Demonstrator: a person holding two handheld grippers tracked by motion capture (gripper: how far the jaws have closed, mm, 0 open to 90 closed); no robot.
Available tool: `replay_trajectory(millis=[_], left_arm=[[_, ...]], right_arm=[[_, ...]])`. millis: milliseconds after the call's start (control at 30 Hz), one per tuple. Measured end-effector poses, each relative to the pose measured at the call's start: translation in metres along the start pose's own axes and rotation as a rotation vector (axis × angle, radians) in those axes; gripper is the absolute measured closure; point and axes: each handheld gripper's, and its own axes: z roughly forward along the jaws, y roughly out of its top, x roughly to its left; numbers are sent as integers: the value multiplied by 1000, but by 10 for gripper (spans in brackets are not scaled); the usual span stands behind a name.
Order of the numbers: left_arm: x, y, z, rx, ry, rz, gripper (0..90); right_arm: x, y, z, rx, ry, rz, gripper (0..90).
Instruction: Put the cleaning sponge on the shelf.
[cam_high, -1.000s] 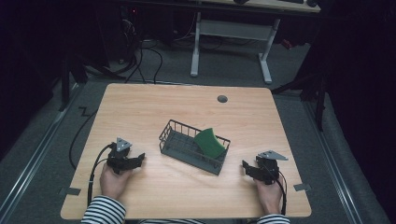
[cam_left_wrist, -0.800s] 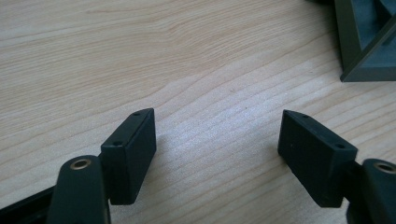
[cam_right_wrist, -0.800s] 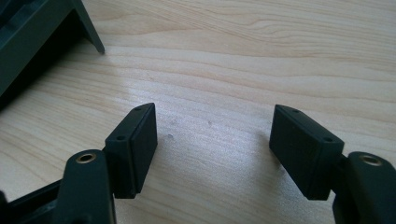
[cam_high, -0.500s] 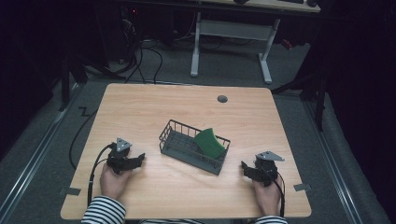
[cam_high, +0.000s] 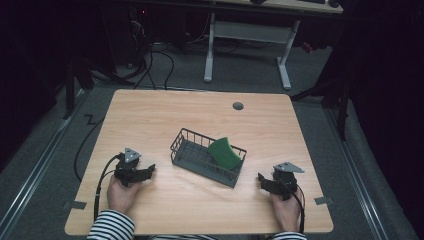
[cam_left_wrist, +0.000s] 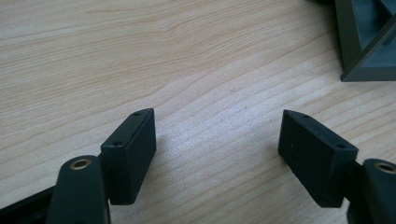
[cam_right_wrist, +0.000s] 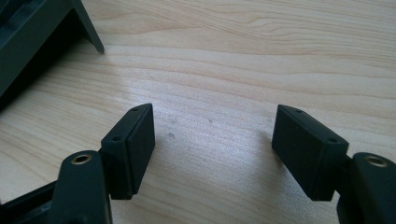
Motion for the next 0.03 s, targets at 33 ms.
replay_trajectory(millis=[33], left_arm=[[0,0,0,0,0,0,283]], right_arm=[[0,0,0,0,0,0,301]])
